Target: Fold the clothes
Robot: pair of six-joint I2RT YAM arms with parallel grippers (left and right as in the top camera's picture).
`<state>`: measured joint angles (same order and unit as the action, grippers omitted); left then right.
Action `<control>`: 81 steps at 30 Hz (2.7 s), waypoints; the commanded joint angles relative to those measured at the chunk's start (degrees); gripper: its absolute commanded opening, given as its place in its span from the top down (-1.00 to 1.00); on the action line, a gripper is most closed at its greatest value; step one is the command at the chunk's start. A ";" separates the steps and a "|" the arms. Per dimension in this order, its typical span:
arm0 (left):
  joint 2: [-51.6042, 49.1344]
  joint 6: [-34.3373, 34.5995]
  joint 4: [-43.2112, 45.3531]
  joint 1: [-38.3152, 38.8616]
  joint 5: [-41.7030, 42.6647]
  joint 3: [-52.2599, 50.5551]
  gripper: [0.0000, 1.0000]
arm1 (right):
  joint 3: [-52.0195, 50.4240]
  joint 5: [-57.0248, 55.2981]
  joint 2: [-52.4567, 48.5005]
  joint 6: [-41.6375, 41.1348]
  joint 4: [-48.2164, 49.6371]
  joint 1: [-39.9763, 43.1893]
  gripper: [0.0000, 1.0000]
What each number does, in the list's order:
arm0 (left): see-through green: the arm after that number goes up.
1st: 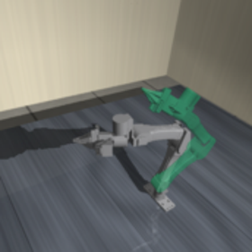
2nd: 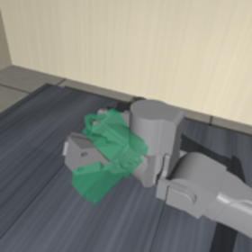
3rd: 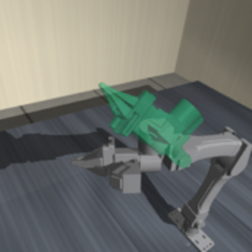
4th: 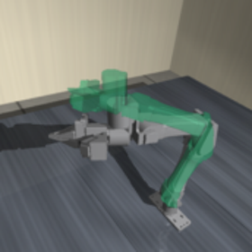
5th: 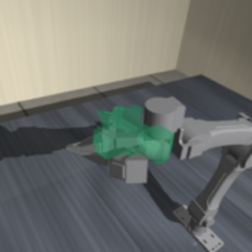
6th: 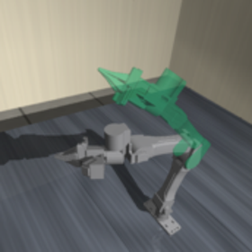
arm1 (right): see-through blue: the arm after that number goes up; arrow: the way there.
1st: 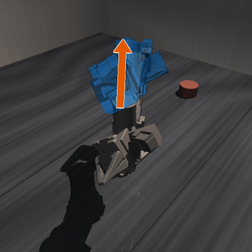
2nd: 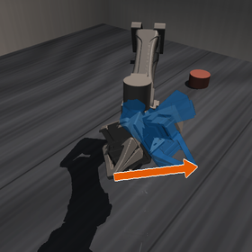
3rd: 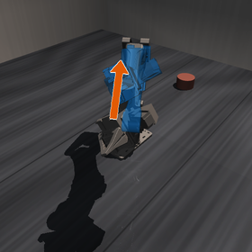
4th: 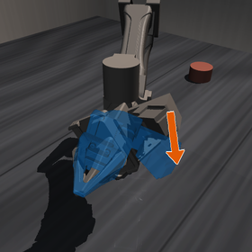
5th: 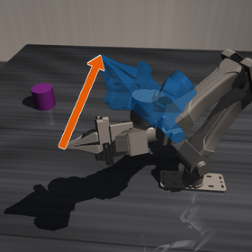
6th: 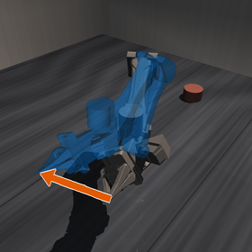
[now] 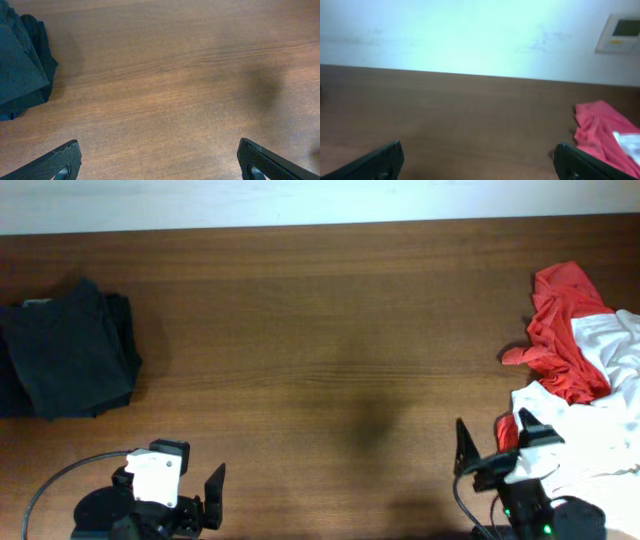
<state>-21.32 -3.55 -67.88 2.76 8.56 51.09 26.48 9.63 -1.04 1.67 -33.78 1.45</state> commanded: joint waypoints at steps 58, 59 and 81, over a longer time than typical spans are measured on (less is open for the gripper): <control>16.76 0.33 21.09 -0.31 -2.32 -23.91 -0.98 | -26.16 2.62 0.83 8.17 30.51 0.55 -0.97; 18.58 0.33 24.39 -0.31 -2.32 -26.82 -0.98 | -26.16 2.62 0.83 8.17 30.51 0.55 -0.97; 21.03 0.96 63.93 -0.42 -1.51 -50.58 -0.98 | -26.16 2.62 0.83 8.17 30.51 0.55 -0.98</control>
<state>-0.69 -2.96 -3.84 2.70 6.66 0.73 0.62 12.56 -0.64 9.65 -2.98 1.74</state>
